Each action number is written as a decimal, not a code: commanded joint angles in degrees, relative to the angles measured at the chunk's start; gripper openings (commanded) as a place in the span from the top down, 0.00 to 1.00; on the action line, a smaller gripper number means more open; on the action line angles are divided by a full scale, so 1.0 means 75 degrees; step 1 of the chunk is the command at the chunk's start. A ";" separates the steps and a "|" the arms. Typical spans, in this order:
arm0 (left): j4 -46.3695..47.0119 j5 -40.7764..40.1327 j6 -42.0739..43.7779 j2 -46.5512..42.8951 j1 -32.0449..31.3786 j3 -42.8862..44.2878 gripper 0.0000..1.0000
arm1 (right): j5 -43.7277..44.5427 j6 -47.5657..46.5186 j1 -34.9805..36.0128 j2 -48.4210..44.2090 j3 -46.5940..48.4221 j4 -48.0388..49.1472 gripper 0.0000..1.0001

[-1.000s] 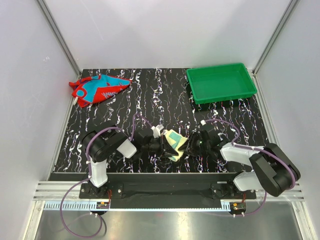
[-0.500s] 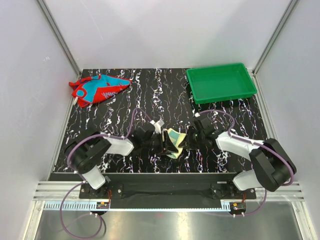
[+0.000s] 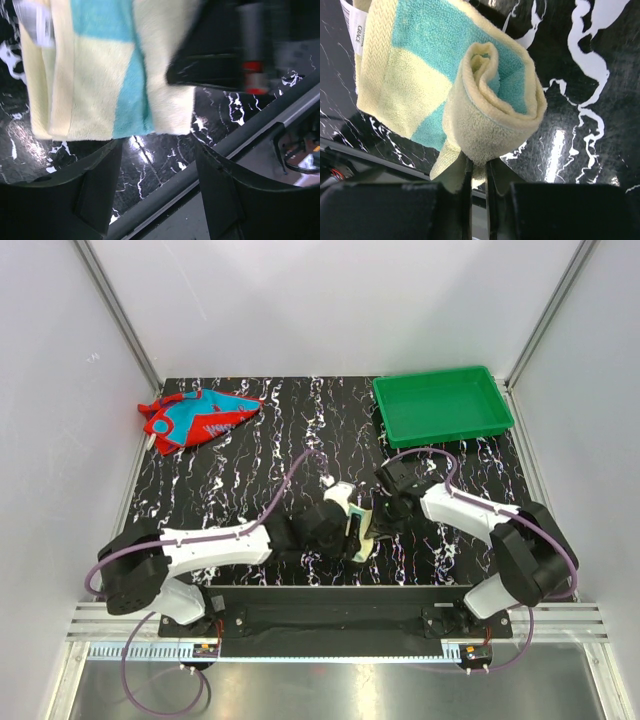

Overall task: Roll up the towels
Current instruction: Roll the towel

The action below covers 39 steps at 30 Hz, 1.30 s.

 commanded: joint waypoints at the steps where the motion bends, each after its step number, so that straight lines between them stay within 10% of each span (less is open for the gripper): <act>1: -0.0664 -0.2148 0.0883 -0.0219 -0.0729 0.0652 0.36 | 0.0298 -0.0332 0.0175 0.0121 0.0445 -0.0841 0.96; 14: -0.0945 -0.3919 0.2161 0.1608 -0.2453 0.2362 0.33 | 0.0345 -0.0238 0.0421 0.0156 0.0961 -0.1310 0.95; 28: -0.1332 -0.4236 0.1787 0.3249 -0.2501 0.2774 0.35 | 0.0286 -0.0226 0.0515 0.0191 0.1031 -0.1404 0.94; 39: -0.1028 -0.3990 0.1634 0.3402 -0.2512 0.2177 0.73 | 0.0146 -0.0215 0.0515 0.0261 0.1031 -0.1369 0.94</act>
